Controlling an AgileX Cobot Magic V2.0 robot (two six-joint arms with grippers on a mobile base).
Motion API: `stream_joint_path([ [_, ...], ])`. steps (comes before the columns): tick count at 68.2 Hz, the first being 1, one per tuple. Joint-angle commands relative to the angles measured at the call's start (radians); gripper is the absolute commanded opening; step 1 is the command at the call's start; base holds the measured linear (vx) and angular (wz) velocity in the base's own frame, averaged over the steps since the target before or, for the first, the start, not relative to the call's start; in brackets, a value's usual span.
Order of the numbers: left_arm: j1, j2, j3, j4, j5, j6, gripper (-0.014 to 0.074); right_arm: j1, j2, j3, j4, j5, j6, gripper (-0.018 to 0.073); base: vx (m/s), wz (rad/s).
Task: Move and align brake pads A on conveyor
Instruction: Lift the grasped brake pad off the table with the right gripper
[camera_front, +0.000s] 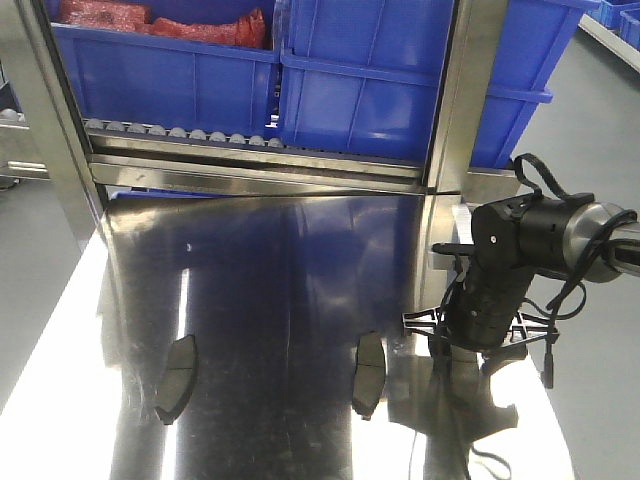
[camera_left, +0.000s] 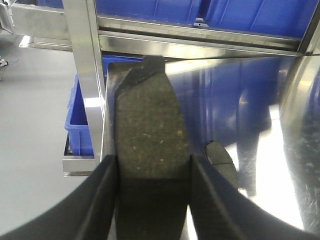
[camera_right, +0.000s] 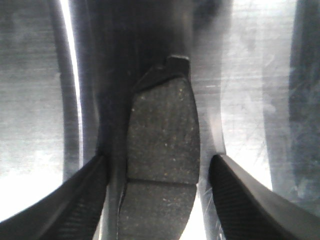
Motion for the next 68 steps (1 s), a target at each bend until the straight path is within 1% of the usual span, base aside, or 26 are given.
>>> stream_joint_path([
  [1, -0.004, 0.009, -0.029, -0.010, -0.099, -0.002, -0.0006, 0.000, -0.044, -0.025, -0.008, 0.011, -0.017, 0.0377, 0.00, 0.00],
  [8, -0.004, 0.009, -0.029, -0.010, -0.099, -0.002, -0.0006, 0.000, -0.044, -0.024, -0.012, 0.032, -0.026, 0.0225, 0.00, 0.00],
  [18, -0.004, 0.009, -0.029, -0.010, -0.099, -0.002, -0.0006, 0.000, -0.054, -0.023, -0.018, 0.063, -0.062, -0.0020, 0.00, 0.00],
  [29, -0.004, 0.009, -0.029, -0.010, -0.099, -0.002, -0.0006, 0.000, -0.136, -0.023, -0.054, 0.047, -0.071, -0.0012, 0.00, 0.00],
  [36, -0.004, 0.009, -0.029, -0.010, -0.099, -0.002, -0.0006, 0.000, -0.224, -0.019, -0.090, 0.018, -0.073, -0.0011, 0.00, 0.00],
  [47, -0.004, 0.009, -0.029, -0.010, -0.099, -0.002, -0.0006, 0.000, -0.374, -0.019, -0.152, -0.002, -0.107, -0.0008, 0.00, 0.00],
  [59, -0.004, 0.009, -0.029, -0.010, -0.099, -0.002, -0.0006, 0.000, -0.544, -0.011, -0.157, -0.032, -0.147, -0.0007, 0.00, 0.00],
  [68, -0.004, 0.009, -0.029, -0.010, -0.099, -0.002, -0.0006, 0.000, -0.696, 0.083, -0.157, -0.139, -0.149, -0.0007, 0.00, 0.00],
])
